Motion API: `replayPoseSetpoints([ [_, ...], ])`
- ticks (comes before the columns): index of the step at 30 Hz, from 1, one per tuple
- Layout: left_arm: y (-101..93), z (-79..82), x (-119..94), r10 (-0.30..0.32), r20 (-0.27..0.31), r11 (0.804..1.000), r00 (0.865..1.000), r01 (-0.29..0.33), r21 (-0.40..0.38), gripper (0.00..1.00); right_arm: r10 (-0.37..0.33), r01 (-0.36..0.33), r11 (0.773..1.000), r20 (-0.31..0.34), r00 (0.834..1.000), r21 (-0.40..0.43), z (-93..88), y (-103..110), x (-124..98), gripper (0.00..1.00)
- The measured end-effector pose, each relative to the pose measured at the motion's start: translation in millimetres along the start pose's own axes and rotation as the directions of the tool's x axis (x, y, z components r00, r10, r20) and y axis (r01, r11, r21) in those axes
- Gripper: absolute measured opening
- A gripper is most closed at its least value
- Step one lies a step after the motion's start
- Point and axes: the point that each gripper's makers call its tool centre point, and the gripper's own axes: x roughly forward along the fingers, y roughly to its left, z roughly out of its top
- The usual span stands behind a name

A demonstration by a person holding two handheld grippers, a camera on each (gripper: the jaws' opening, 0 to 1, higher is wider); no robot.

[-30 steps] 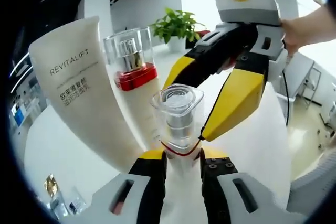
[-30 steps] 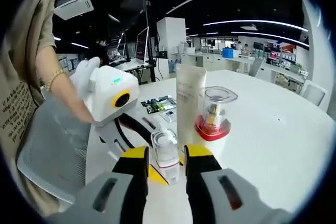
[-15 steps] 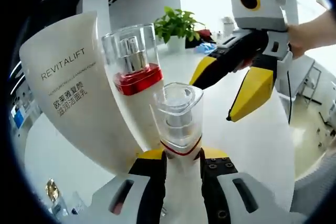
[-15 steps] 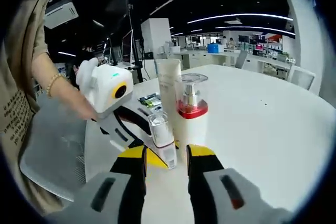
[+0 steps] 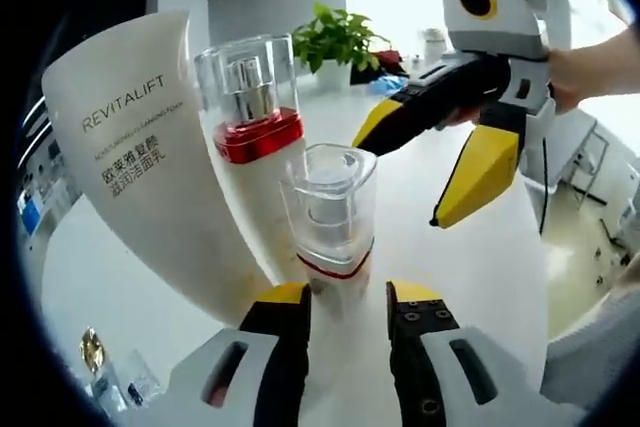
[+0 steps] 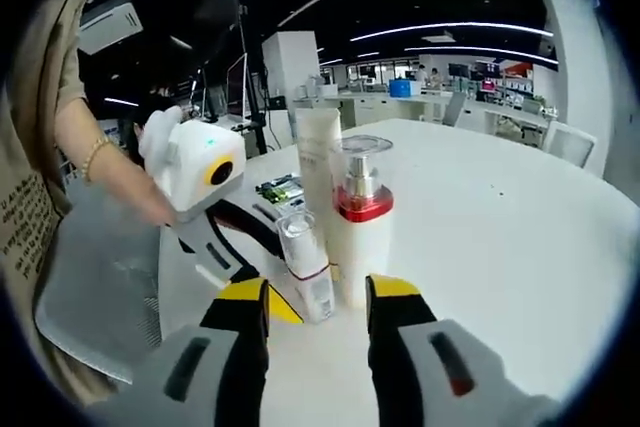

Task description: Arrange the skincare products in the storage area until every visible bottle or jar stands upright without overlapping.

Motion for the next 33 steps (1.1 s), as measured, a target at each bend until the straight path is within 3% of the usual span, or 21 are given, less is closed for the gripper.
replayPoseSetpoints([
  [6, -3.7, -1.4, -11.0, -0.009, 0.000, 1.000, 1.000, 0.009, -0.019, 0.37, -0.057, 0.056, 0.998, 0.005, 0.998, 0.022, -0.1, 2.6, -1.0, 0.53],
  [17, -9.9, -10.8, -49.0, -0.005, 0.003, 0.997, 1.000, 0.005, -0.075, 0.49, -0.136, 0.137, 0.988, -0.013, 0.991, 0.078, -4.0, 27.7, -1.0, 0.60],
  [23, -7.2, -21.5, -76.7, 0.008, -0.009, 0.995, 1.000, -0.008, -0.103, 0.58, -0.153, 0.154, 0.984, -0.022, 0.988, 0.086, -2.9, 53.0, 1.4, 0.67],
  [29, -4.2, -38.7, -106.6, 0.024, -0.048, 0.985, 0.999, -0.032, -0.168, 0.66, -0.200, 0.202, 0.973, -0.026, 0.979, 0.108, 1.4, 65.6, -0.3, 0.77],
  [33, -2.3, -48.9, -126.0, 0.038, -0.066, 0.979, 0.997, -0.051, -0.197, 0.69, -0.223, 0.225, 0.967, -0.026, 0.974, 0.116, 3.2, 75.0, -2.9, 0.79],
])
